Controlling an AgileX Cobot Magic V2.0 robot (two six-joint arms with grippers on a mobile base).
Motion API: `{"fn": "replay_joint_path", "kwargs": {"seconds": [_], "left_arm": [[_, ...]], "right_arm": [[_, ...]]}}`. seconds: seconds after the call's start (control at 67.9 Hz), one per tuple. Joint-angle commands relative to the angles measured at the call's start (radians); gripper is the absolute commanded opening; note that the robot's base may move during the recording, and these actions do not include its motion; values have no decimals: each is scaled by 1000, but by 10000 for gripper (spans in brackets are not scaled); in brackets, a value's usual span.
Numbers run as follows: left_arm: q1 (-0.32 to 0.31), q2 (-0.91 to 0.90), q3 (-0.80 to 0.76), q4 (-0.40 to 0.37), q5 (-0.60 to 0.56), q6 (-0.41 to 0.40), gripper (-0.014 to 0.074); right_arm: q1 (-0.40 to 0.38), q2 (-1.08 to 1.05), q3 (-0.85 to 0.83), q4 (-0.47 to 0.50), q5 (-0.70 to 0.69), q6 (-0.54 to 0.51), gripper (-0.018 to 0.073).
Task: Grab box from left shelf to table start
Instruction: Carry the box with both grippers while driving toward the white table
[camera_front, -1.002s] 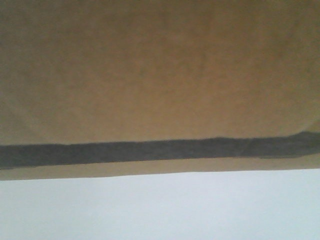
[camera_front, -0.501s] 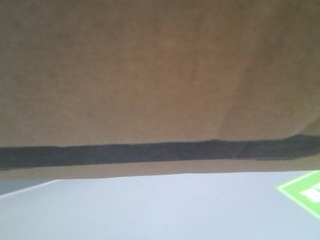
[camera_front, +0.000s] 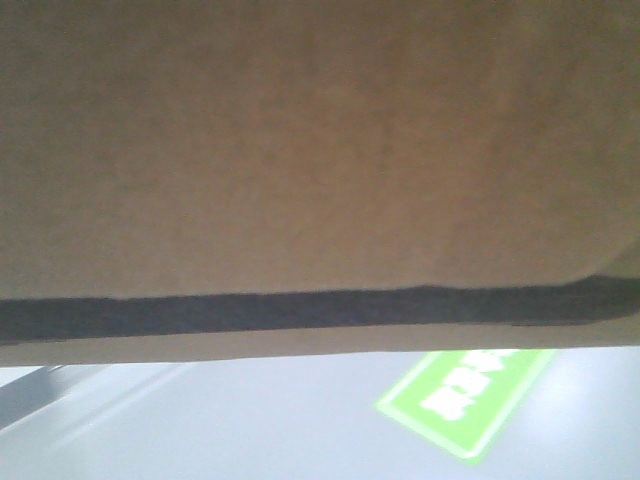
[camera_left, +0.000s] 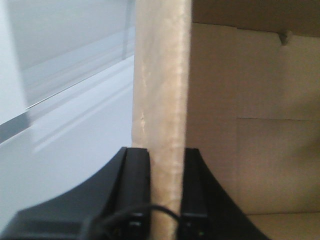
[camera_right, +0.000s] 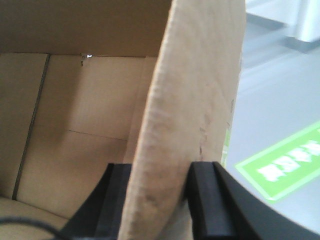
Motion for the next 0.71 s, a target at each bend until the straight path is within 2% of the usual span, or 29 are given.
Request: {"fn": "replay_joint_path", "kwargs": {"seconds": [0.0, 0.692], "left_arm": [[-1, 12, -38, 32, -173, -13, -98], [-1, 12, -38, 32, -173, -13, -98]], "right_arm": [[-4, 7, -36, -90, -123, -11, 57], [-4, 7, -36, -90, -124, -11, 57]]}}
